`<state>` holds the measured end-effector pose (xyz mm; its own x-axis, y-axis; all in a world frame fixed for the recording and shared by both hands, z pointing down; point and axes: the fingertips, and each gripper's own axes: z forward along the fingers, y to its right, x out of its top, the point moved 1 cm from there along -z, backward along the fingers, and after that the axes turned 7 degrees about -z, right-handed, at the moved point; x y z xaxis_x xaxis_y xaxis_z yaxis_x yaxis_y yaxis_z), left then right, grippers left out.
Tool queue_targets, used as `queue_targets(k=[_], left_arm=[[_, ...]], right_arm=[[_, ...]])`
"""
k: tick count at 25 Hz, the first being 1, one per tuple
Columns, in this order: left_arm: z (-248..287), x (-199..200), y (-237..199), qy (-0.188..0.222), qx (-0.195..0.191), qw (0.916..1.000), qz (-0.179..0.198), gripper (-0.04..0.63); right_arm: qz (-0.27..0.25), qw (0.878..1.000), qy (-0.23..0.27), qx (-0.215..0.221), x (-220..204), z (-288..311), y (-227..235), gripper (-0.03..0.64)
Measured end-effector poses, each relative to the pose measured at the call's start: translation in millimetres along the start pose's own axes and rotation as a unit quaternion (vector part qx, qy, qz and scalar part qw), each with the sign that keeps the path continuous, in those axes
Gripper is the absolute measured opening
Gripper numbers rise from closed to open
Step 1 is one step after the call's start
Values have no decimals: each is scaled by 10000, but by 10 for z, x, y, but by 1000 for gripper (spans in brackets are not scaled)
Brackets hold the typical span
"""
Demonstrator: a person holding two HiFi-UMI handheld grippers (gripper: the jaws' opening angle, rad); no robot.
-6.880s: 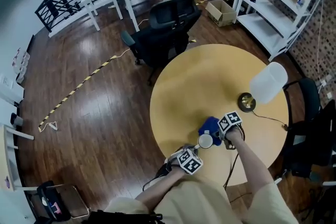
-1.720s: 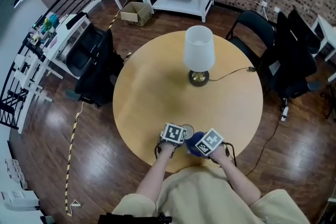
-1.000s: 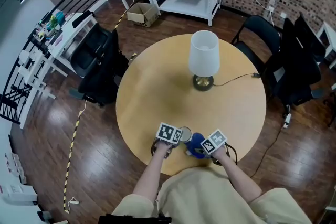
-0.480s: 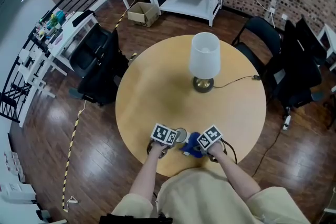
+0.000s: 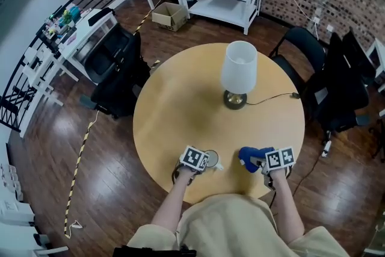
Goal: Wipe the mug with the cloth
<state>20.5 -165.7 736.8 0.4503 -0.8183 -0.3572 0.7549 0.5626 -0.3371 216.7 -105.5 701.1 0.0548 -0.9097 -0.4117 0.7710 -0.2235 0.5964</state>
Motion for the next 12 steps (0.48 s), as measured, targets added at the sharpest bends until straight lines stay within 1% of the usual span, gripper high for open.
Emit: queue_targets(k=[1,3,5,7,9,11,12], left_arm=[[-2,-4,21,13,49,10000,10,29],[0,-7,69,48,137,9999,51,32],[11,-2,124,95,198,9997,77,37],[22,5,156,150,290,9994,71,44],[22,5,142,217,416,9989,28,44],[-28,55,179,410,288,9986,-145,55],[-93,105,211,555,166,9980,-248,84]], right_arm=[[13,9997,232,121,77,-100,-48,60],[-145,9975,620,309,226,-256,-196,60],[-455,9937,939,412,372,-363,-375,60],[-849,9880,1221,421,516,-436,-549,60],[-1257,9794,1527,406,666,-494,-729,61],[-1625,9674,1909,364,851,-576,-893,61],[-1783,9604,2115,324,954,-627,-965,61]])
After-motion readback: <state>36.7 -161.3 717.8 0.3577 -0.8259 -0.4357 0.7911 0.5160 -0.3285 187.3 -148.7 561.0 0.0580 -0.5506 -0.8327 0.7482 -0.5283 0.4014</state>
